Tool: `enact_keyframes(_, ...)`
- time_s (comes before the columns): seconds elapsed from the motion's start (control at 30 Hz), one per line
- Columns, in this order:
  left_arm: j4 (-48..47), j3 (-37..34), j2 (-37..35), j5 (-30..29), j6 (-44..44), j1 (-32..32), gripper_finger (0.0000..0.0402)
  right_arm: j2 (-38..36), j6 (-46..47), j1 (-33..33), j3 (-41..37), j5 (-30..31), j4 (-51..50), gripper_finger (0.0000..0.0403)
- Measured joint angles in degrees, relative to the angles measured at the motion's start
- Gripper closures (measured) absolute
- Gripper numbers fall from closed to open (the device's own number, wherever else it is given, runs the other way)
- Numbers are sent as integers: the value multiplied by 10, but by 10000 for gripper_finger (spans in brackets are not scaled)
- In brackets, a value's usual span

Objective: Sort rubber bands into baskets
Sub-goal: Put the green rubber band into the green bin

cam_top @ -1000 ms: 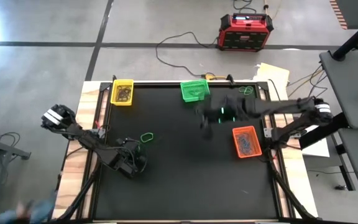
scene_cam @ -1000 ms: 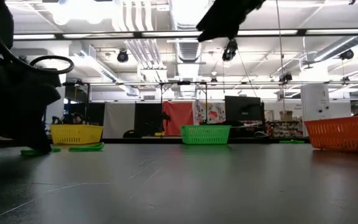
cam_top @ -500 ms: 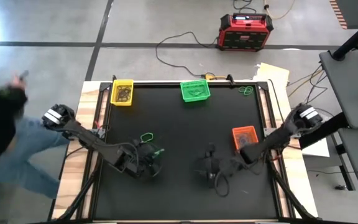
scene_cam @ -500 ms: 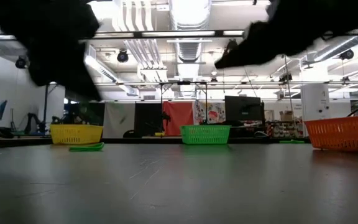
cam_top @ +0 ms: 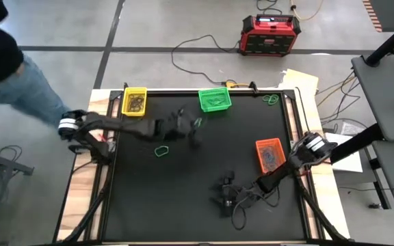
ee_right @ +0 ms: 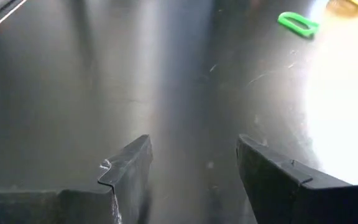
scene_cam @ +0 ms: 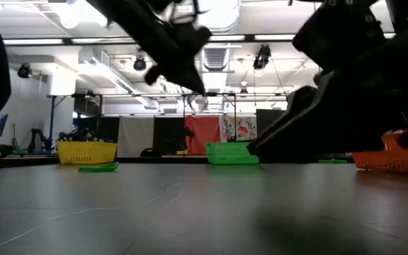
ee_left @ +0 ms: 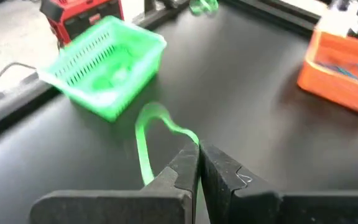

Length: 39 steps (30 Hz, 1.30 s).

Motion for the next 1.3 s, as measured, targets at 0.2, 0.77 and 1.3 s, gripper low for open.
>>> enact_keyframes(0.2, 12, 77, 85, 88, 82, 120, 401, 34, 12, 11, 21, 1, 33, 179)
enact_keyframes(0.77, -75, 348, 335, 330, 47, 291, 401, 121, 98, 22, 131, 12, 24, 179)
enact_keyframes(1.3, -245, 463, 412, 382, 210, 323, 401, 140, 158, 25, 240, 24, -124, 179)
